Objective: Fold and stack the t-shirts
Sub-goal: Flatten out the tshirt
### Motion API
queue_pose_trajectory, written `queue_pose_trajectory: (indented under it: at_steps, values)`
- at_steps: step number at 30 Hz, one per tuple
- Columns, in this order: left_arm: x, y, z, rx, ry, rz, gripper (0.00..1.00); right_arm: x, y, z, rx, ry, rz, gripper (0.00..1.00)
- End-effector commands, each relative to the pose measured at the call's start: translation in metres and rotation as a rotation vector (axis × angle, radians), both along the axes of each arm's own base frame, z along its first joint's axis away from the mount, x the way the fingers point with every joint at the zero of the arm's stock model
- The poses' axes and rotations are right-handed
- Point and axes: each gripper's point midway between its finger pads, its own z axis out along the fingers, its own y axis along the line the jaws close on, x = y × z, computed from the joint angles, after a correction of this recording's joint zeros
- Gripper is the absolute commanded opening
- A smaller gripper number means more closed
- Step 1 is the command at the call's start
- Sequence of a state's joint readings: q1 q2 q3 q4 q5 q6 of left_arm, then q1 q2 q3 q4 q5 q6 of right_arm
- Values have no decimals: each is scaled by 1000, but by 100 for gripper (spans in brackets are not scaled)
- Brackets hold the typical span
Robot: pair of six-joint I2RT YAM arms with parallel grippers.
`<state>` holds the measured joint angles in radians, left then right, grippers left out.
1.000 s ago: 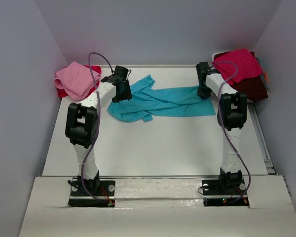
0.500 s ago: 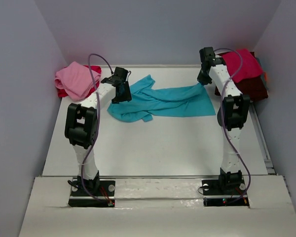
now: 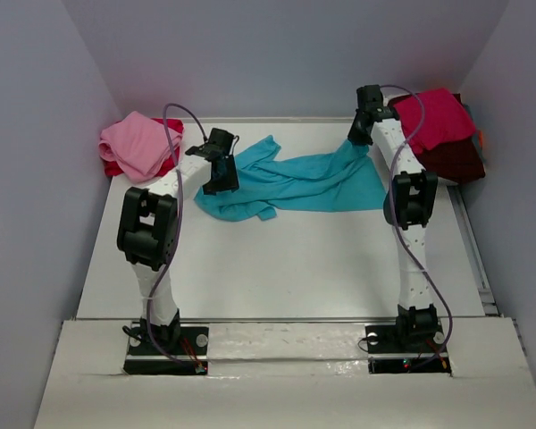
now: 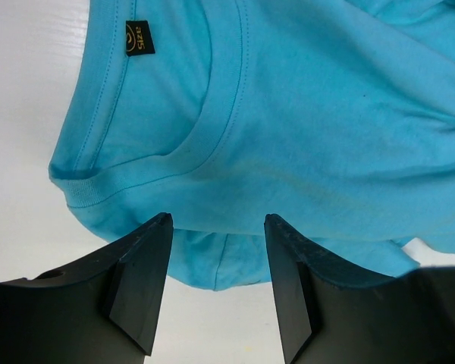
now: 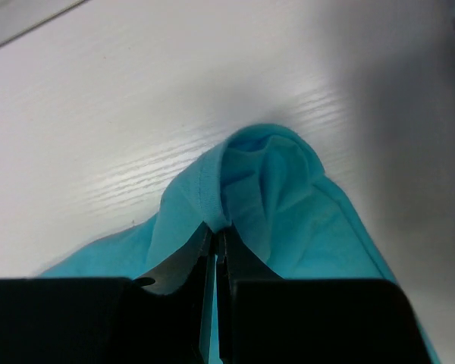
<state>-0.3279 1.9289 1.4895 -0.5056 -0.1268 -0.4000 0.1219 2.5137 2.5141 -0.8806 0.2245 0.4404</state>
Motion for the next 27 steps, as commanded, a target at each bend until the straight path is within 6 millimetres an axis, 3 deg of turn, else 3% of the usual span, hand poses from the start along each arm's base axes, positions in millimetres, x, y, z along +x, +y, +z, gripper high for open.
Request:
queue_pose_trajectory:
  at_steps: [1, 2, 5, 9, 12, 13, 14, 15, 16, 17, 18, 19, 20, 21, 25, 26, 27]
  values:
    - [-5, 2, 24, -7, -52, -11, 62, 37, 14, -3, 54, -111, 84, 7]
    - [-6, 2, 23, -5, -49, -12, 62, 39, 9, -8, 56, -113, 75, 7]
    - [-9, 0, 24, -1, -51, -17, 61, 49, 4, 4, 67, -173, 55, 7]
    - [-1, 4, 30, 23, -78, -2, 60, 54, 4, 36, 78, -243, 53, 7]
    - [28, 9, 33, 40, -108, 39, 60, 49, 10, 53, 109, -254, 65, 7]
    - [47, 11, 48, 25, -153, 58, 60, 45, 9, 49, 108, -237, 64, 7]
    - [56, 14, 35, 32, -125, 69, 61, 42, 11, 47, 116, -223, 67, 7]
    - [64, 12, 36, 31, -129, 71, 61, 39, 12, 50, 122, -221, 71, 7]
    - [81, 14, 50, 21, -168, 82, 61, 35, 12, 45, 124, -201, 73, 7]
    - [82, 14, 37, 31, -142, 79, 61, 35, 12, 47, 126, -204, 73, 7]
    - [96, 15, 35, 29, -146, 89, 62, 31, 12, 43, 126, -184, 71, 7]
    - [112, 17, 47, 14, -181, 99, 62, 30, 13, 43, 128, -179, 73, 7]
    - [117, 15, 46, 8, -180, 99, 62, 28, 13, 43, 130, -175, 73, 7]
    - [121, 20, 29, 12, -143, 110, 62, 26, 13, 39, 134, -161, 73, 7]
    - [145, 30, 17, -39, -139, 136, 62, 20, 14, 40, 140, -149, 76, 7]
    - [148, 30, 22, -43, -152, 136, 62, 20, 15, 39, 142, -146, 78, 7]
    - [151, 34, 14, -50, -141, 143, 62, 18, 16, 37, 146, -138, 82, 7]
